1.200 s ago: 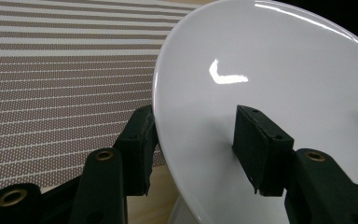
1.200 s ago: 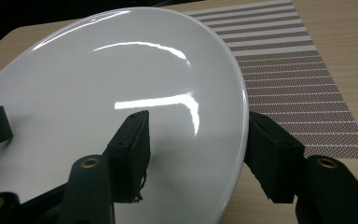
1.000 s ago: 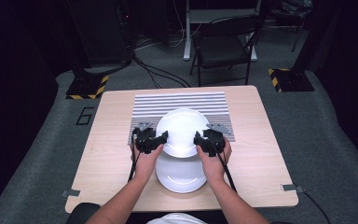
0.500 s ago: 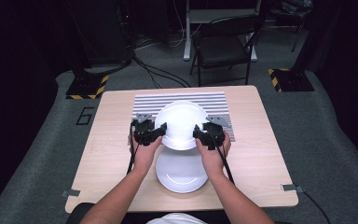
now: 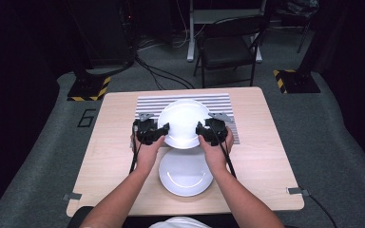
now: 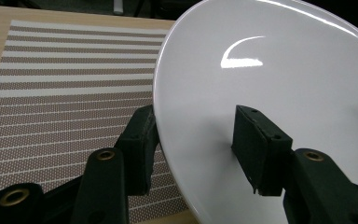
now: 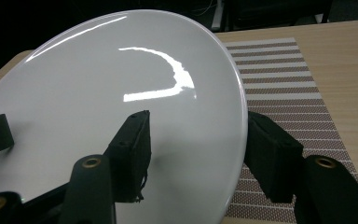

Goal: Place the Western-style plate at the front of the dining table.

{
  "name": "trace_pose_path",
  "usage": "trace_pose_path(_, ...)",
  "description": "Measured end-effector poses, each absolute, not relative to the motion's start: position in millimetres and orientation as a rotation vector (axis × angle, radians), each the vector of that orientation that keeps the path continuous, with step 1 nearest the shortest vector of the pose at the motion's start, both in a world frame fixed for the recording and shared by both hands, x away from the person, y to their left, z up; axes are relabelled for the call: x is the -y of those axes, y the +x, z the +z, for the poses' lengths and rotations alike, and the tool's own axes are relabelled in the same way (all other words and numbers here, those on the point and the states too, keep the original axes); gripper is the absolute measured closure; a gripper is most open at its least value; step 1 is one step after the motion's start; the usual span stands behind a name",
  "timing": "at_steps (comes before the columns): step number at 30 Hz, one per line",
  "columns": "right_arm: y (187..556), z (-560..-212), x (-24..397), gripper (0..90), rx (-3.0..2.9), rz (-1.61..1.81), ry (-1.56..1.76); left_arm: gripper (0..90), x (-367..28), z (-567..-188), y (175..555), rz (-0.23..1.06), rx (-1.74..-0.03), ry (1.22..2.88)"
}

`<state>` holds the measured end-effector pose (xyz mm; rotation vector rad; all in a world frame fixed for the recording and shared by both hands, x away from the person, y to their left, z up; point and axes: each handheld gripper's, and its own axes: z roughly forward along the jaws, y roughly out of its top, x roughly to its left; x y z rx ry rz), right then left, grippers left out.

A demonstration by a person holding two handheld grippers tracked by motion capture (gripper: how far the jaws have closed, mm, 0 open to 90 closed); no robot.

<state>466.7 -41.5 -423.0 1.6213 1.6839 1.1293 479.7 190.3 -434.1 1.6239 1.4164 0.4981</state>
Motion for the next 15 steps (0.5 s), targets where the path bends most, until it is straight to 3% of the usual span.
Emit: trace_pose_path(15, 485, -421, 42, 43.0, -1.690, 1.126, 1.649, 50.7, -190, -424, 500, 0.504, -1.415, 1.625)
